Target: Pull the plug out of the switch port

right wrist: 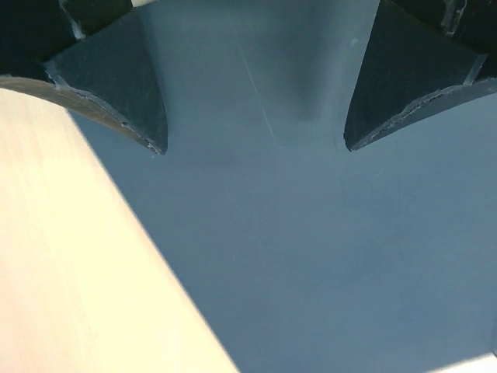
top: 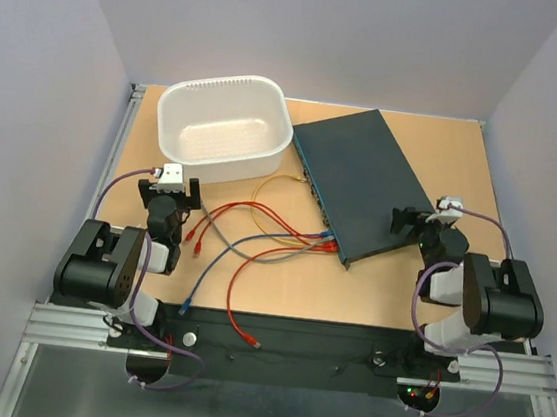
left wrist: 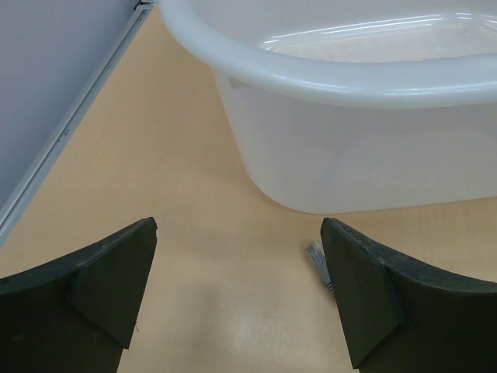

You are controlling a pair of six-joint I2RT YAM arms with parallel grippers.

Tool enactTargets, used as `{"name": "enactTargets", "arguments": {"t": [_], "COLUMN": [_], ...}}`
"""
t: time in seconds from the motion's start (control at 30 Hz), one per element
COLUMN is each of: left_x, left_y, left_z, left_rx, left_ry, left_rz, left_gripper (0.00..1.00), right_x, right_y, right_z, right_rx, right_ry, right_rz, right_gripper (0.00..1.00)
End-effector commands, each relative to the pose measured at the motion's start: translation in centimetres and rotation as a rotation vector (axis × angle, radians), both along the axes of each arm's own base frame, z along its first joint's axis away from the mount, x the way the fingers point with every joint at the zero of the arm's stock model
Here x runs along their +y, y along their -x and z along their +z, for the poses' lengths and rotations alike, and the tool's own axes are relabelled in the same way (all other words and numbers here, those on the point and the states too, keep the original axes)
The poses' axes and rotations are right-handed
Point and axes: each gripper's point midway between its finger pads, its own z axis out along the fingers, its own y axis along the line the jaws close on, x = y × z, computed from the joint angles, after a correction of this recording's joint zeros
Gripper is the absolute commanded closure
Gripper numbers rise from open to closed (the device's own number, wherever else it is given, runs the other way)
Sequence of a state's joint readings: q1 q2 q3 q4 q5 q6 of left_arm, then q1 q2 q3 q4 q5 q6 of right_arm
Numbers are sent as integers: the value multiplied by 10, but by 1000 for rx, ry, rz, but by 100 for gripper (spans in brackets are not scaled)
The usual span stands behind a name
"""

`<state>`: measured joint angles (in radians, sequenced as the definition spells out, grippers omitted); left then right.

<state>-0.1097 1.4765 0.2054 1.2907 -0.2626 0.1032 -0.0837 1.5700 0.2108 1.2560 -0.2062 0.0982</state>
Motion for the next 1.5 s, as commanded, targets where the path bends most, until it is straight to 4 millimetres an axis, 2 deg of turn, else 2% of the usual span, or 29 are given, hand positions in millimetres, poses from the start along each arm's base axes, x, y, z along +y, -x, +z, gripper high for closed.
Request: {"name": "enactTargets", "arguments": {"t": [0.0, 0.07, 0.1, 0.2, 0.23, 0.27, 0.33, 0.37, 0.4, 0.43, 0.47, 0.53, 0.57, 0.6, 0.63, 0.7, 0.77, 0.83, 0.93, 0.97, 1.0, 1.03, 1.07, 1.13, 1.17, 1.2, 1.23, 1.33, 1.47], "left_x": [3, 0, 1, 7, 14, 16, 10, 22, 22, 23, 26, 25, 23, 22, 10, -4, -32, -61, -95, -134, -150, -182, -198, -226, -243, -253, -266, -287, -307], "left_y": [-12, -13, -14, -14, -13, -18, -30, -28, -36, -38, -38, -37, -33, -34, -28, -24, -12, -4, 0, 7, 6, 6, 3, -16, -19, -28, -41, -49, -18], "left_z": [85, 85, 85, 93, 115, 93, 131, 132, 156, 161, 146, 186, 176, 204, 200, 227, 218, 232, 234, 232, 239, 228, 240, 220, 216, 226, 203, 187, 163], "left_rx": [-334, -331, -328, -348, -393, -262, -292, -249, -263, -230, -119, -136, -50, -70, -9, -14, 78, 86, 139, 147, 134, 156, 131, 193, 203, 181, 236, 266, 279], "left_ry": [37, 33, 30, 52, 85, 86, 73, 60, 56, 51, 49, 45, 48, 31, 29, -6, 4, -23, -132, -170, -206, -244, -251, -255, -250, -247, -253, -255, -272], "left_rz": [19, 2, 4, 14, 21, 20, -45, -22, -28, -32, -22, -37, -45, -59, -128, -222, -384, -540, -609, -694, -711, -793, -824, -868, -896, -903, -918, -983, -1163], "left_gripper": [1, 1, 1, 3, 2, 3, 9, 10, 10, 12, 14, 16, 17, 18, 21, 25, 30, 31, 31, 31, 31, 30, 30, 30, 30, 31, 31, 33, 33], "right_x": [-2, -3, -3, 29, 35, 42, 50, 56, 59, 60, 64, 67, 70, 78, 85, 98, 112, 135, 156, 161, 169, 183, 189, 206, 224, 233, 234, 221, 200], "right_y": [6, 6, 8, 5, 4, -2, -8, -6, -9, -9, -7, -6, -2, 2, 9, 21, 34, 54, 79, 82, 92, 95, 97, 99, 100, 97, 95, 90, 89], "right_z": [52, 62, 92, 133, 147, 157, 160, 147, 161, 161, 155, 161, 154, 154, 152, 148, 138, 147, 137, 139, 120, 128, 121, 111, 94, 96, 89, 82, 70], "right_rx": [-150, -125, -192, -203, -200, -141, -57, 41, 43, 67, 122, 143, 187, 204, 240, 289, 352, 346, 358, 343, 388, 365, 376, 405, 449, 462, 484, 445, 432], "right_ry": [15, -54, -111, -215, -245, -303, -339, -363, -376, -388, -409, -409, -420, -430, -462, -510, -584, -623, -744, -788, -878, -959, -977, -979, -951, -957, -959, -1022, -921], "right_rz": [-23, -46, -53, 112, 142, 174, 206, 227, 244, 247, 247, 250, 248, 274, 293, 312, 302, 335, 278, 273, 243, 264, 253, 232, 204, 195, 172, 91, -17], "right_gripper": [0, 0, 0, 0, 0, 0, 0, 1, 4, 5, 6, 8, 9, 12, 15, 18, 23, 27, 32, 33, 39, 45, 47, 48, 47, 46, 46, 48, 48]}}
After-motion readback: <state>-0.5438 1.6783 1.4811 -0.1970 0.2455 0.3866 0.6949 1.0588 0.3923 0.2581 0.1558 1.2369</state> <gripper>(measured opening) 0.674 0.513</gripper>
